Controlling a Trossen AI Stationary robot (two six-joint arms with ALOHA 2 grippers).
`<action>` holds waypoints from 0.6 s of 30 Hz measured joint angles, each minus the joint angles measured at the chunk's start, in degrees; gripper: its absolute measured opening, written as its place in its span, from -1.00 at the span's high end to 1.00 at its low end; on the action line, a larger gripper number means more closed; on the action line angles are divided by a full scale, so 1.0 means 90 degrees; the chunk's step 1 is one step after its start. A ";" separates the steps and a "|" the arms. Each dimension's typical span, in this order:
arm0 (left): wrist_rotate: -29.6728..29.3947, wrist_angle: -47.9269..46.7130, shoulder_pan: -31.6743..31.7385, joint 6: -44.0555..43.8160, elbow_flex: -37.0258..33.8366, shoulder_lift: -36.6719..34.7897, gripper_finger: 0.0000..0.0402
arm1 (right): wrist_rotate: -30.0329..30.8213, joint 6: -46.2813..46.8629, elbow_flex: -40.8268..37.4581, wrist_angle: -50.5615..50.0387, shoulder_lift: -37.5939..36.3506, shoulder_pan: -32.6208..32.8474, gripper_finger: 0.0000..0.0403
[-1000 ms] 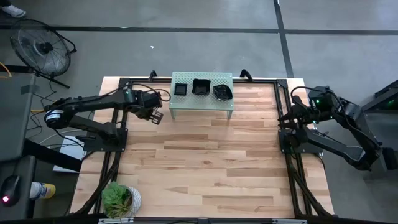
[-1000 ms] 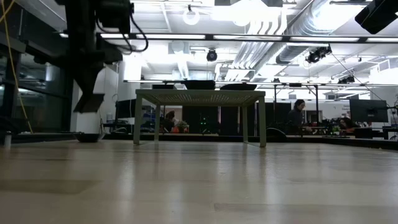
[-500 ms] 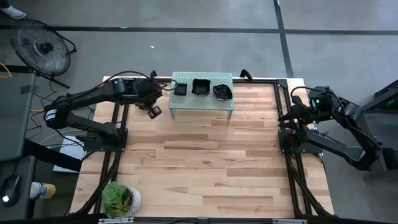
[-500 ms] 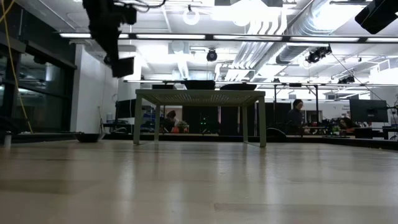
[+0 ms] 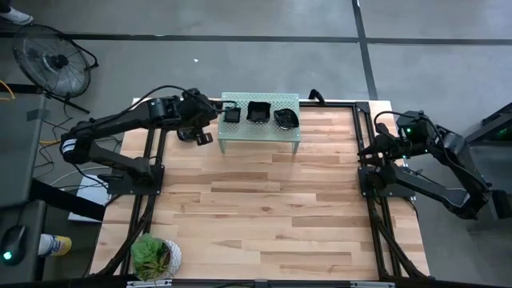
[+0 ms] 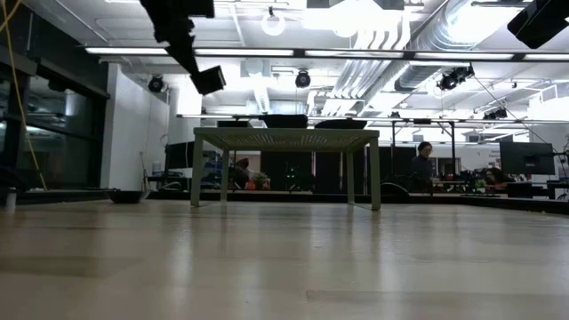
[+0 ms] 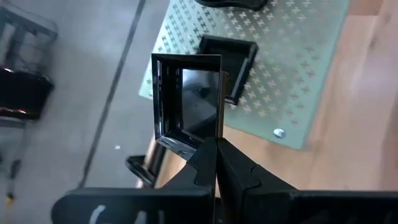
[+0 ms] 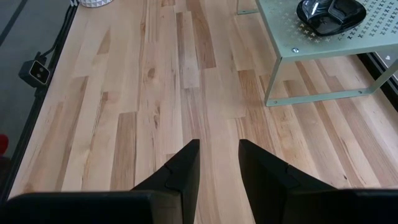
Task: Pick & Place Mini shaped plates
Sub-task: Stack the square shaped plate on top of the square shaped plate on the shelf
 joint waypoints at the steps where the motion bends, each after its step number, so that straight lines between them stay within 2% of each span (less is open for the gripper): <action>1: -0.0054 0.0086 0.0000 0.0096 0.0000 0.0070 1.00 | 0.0000 0.0001 0.0000 0.0002 0.0000 0.0001 0.47; 4: -0.0164 0.0373 -0.0001 0.0467 0.0000 0.0331 1.00 | 0.0000 0.0002 0.0000 0.0000 0.0000 0.0002 0.47; 8: -0.0804 0.0735 -0.0136 0.0680 -0.0002 0.0709 1.00 | 0.0000 0.0000 0.0000 0.0000 0.0000 0.0000 0.47; 18: -0.1100 0.1222 -0.0378 0.0943 -0.0004 0.1460 1.00 | 0.0000 0.0000 0.0000 0.0000 0.0000 0.0002 0.47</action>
